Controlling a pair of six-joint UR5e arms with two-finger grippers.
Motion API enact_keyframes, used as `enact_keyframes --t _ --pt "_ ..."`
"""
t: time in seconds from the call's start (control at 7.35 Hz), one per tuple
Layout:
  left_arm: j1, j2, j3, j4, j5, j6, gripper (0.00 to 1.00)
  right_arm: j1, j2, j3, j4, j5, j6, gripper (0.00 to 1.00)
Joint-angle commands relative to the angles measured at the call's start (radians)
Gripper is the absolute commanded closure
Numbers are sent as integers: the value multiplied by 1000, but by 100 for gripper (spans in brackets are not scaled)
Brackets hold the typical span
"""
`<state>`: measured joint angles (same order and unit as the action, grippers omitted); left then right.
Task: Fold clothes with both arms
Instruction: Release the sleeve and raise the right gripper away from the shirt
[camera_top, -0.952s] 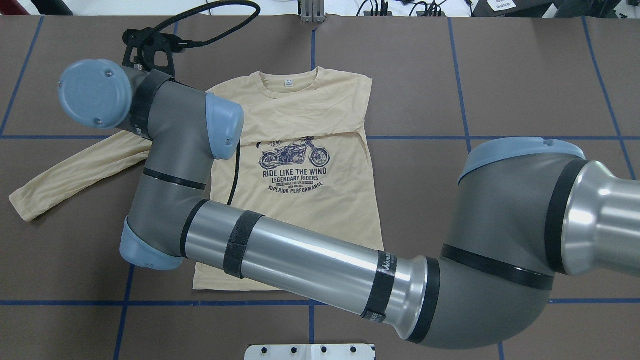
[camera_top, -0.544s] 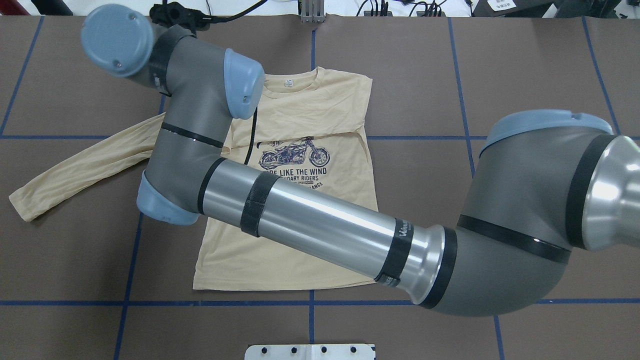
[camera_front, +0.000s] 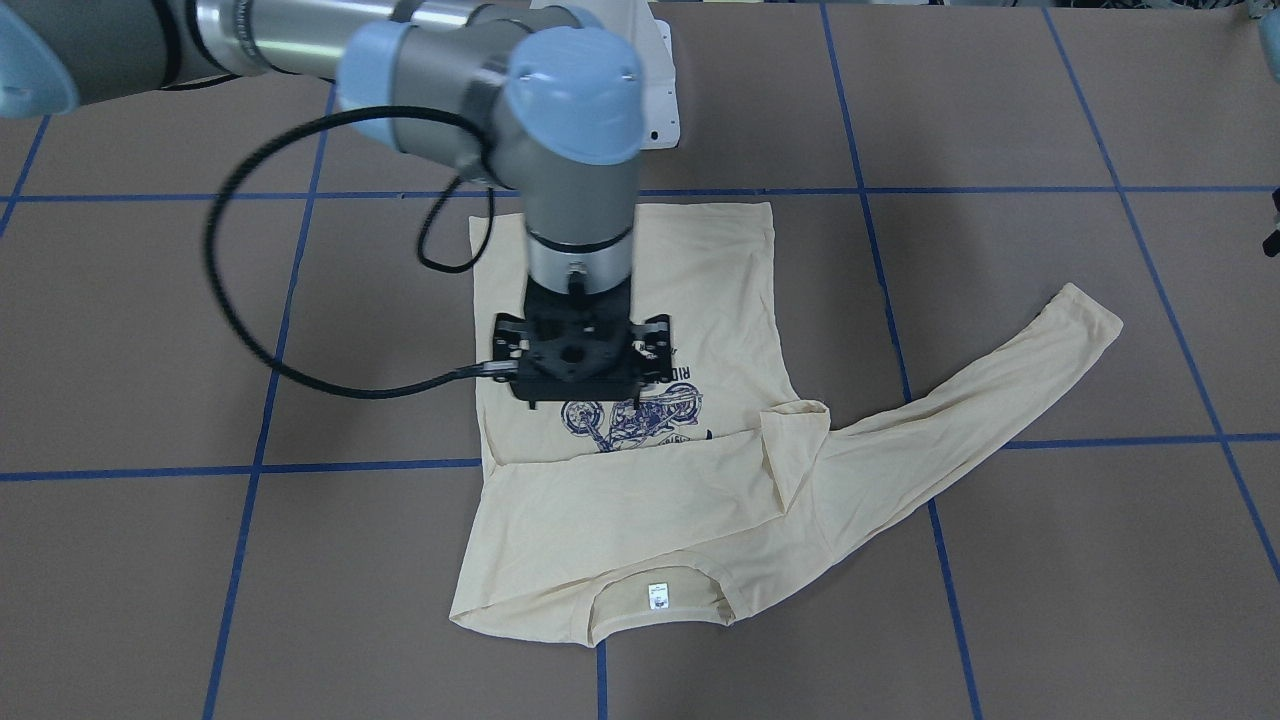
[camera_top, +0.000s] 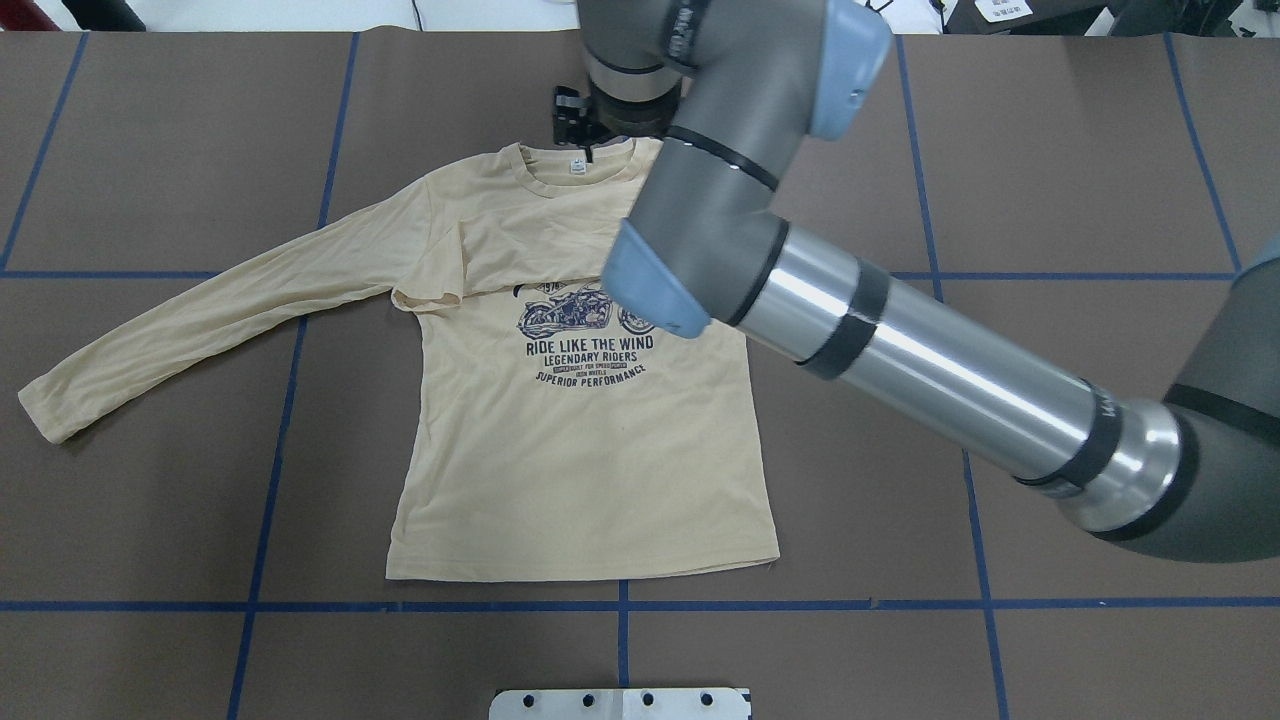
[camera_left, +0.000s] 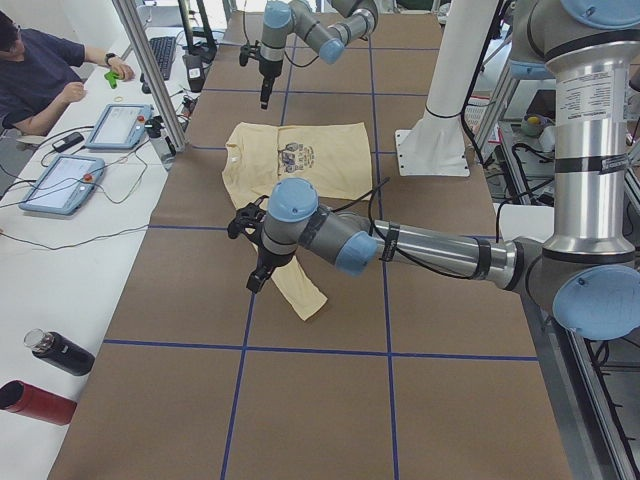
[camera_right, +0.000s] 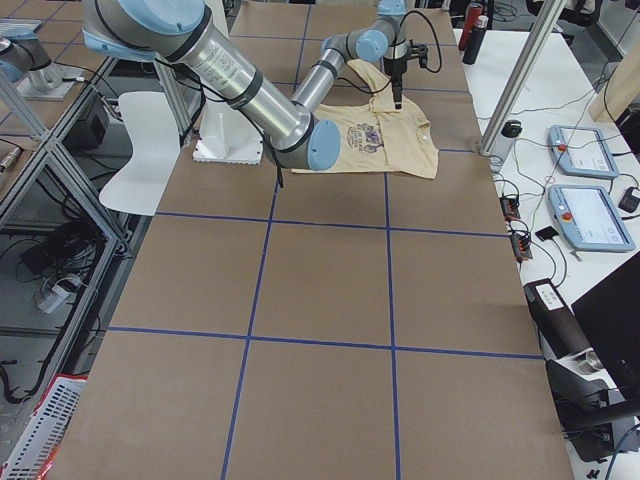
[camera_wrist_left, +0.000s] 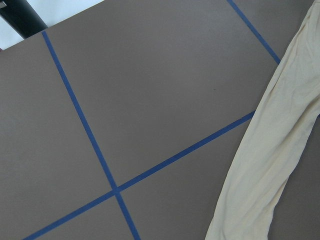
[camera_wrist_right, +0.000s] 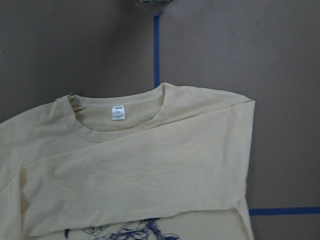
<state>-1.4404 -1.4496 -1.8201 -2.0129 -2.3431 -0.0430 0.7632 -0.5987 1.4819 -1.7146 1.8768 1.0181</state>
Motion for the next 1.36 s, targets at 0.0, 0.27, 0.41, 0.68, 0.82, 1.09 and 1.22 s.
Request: enact_keyframes --t 0.0,0.27,0.41,0.68,0.82,1.09,1.22 --pt "113 128 1 -261 71 -237 0 143 -317 284 -54 105 -299 0" --pt "152 181 4 -316 140 -279 0 285 -531 395 -45 200 -587 0" --pt "176 181 4 -319 166 -320 0 351 -609 418 -40 258 -683 0" --pt "269 183 33 -363 246 -424 0 448 -824 428 109 324 -835 0" --pt "317 178 104 -466 261 -502 0 465 -908 426 215 343 -842 0" --pt "365 112 234 -561 294 -586 4 476 -937 425 247 360 -840 0" --pt "385 83 266 -561 292 -631 13 476 -938 425 247 358 -840 0"
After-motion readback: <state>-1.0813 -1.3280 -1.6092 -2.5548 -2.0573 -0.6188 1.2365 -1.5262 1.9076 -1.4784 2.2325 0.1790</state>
